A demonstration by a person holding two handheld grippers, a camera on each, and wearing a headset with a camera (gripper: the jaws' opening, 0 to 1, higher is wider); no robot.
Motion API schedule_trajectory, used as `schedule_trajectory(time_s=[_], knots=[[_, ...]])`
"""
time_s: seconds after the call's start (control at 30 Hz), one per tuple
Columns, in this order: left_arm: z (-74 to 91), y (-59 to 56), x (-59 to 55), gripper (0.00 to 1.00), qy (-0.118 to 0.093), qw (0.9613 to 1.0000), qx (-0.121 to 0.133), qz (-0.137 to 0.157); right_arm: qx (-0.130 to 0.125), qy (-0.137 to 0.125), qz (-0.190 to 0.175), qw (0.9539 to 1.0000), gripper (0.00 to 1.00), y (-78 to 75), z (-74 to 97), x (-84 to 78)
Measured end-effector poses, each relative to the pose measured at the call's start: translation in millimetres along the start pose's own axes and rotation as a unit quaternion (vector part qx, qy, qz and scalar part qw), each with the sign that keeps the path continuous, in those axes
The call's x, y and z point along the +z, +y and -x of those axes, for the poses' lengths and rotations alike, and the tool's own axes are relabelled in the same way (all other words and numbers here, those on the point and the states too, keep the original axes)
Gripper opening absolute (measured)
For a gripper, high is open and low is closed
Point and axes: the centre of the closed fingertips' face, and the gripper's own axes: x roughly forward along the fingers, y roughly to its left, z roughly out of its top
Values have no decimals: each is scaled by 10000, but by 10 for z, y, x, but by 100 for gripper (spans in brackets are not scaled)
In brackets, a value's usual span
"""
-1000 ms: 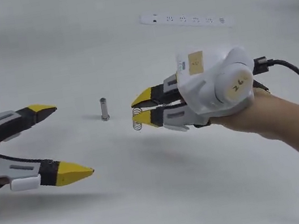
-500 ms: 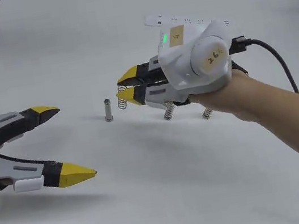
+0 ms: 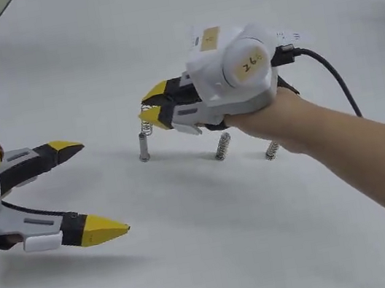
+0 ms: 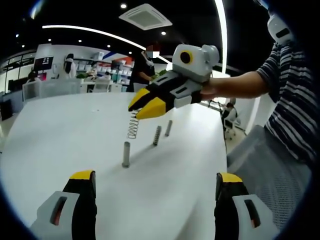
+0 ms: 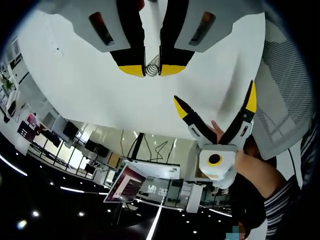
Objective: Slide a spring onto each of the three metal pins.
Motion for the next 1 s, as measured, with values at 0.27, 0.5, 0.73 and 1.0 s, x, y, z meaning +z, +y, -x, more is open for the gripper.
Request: schedule_trajectory(time_s=[0.27,0.5,0.73,1.0], knots=[[5,-6,2,97,-11,10000,1,9,32,65,18,10000,7,8,-92,-35],[39,-4,-22,96,-15,10000,19,48,21,125,-25,9999,7,-16,-161,-97],[60,14,-33,96,-21,10000,61,59,47,159,-178,9997,7,21,-206,-150],[67,13,-48,95,-33,9999,83,97,157,425,-163,9988,8,130,-343,-351]])
